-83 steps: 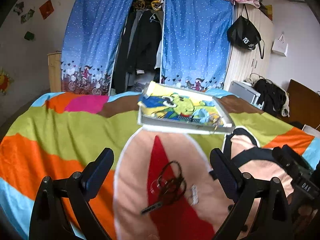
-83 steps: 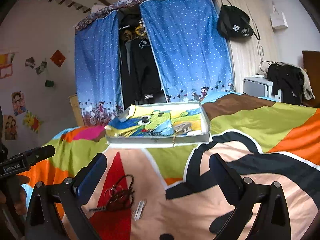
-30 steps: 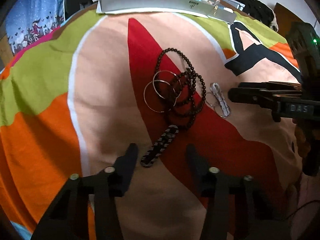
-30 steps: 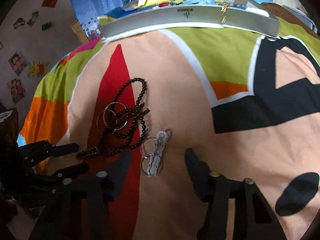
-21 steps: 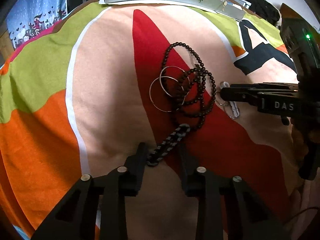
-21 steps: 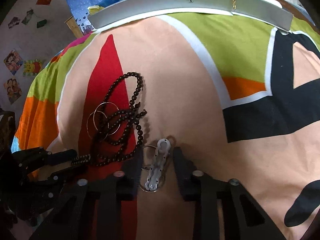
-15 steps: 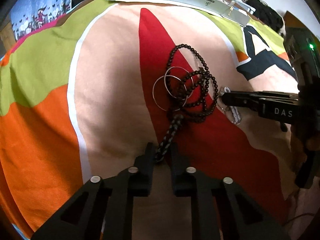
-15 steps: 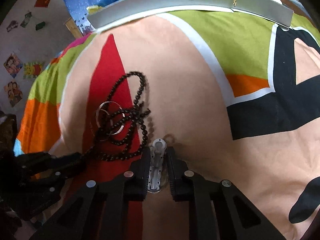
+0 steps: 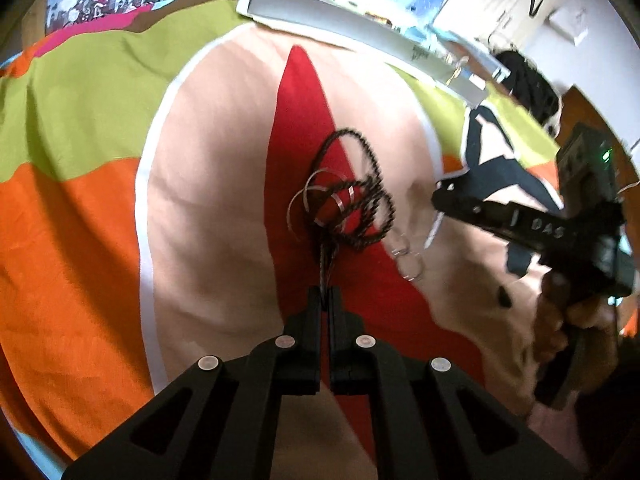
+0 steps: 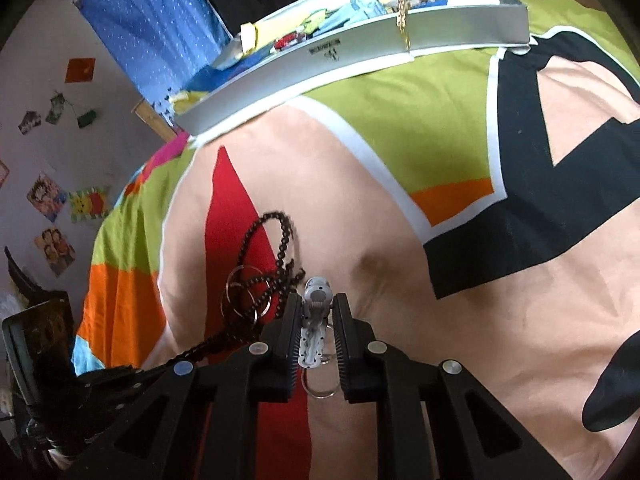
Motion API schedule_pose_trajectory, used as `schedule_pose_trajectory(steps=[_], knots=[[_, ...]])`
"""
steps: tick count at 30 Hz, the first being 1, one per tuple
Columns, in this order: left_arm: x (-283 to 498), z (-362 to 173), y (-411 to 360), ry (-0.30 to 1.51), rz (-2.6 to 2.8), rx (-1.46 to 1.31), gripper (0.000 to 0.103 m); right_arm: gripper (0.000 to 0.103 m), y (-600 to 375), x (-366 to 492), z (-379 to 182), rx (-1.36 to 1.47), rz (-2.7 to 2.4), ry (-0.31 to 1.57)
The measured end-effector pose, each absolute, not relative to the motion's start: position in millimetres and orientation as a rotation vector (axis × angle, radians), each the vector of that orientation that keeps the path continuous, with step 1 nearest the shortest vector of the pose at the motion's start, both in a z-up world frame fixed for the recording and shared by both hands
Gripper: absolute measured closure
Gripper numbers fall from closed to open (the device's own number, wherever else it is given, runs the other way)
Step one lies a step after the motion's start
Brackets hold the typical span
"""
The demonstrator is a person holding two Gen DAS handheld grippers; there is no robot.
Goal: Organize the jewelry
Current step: 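Close the right tool on the silver barrette while the left tool grips a black bead strand, then carry the barrette with the right tool into the tray while the left tool carries its strand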
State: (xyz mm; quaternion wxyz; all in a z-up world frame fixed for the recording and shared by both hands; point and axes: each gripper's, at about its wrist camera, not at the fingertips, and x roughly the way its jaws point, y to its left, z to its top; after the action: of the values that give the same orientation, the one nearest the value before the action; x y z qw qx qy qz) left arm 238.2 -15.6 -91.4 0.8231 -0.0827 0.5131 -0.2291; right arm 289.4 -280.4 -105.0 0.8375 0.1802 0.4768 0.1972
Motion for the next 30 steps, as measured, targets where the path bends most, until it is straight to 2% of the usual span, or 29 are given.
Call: schedule_pose_trajectory(steps=[10,19,30], knots=[[231,-79,-10,1.056,-0.482,-0.221,0.103,0.088,-271,289,-96,0.381,0.427,0.970],[226,-61,-7,0.946,-0.493,-0.265,0.103,0.088,-271,286,-88,0.390,0.447,0.919],[254,-26,-28,0.792,-0.507,-0.232,0.103,0.088,-278,291,-51,0.375,0.444,0.716]])
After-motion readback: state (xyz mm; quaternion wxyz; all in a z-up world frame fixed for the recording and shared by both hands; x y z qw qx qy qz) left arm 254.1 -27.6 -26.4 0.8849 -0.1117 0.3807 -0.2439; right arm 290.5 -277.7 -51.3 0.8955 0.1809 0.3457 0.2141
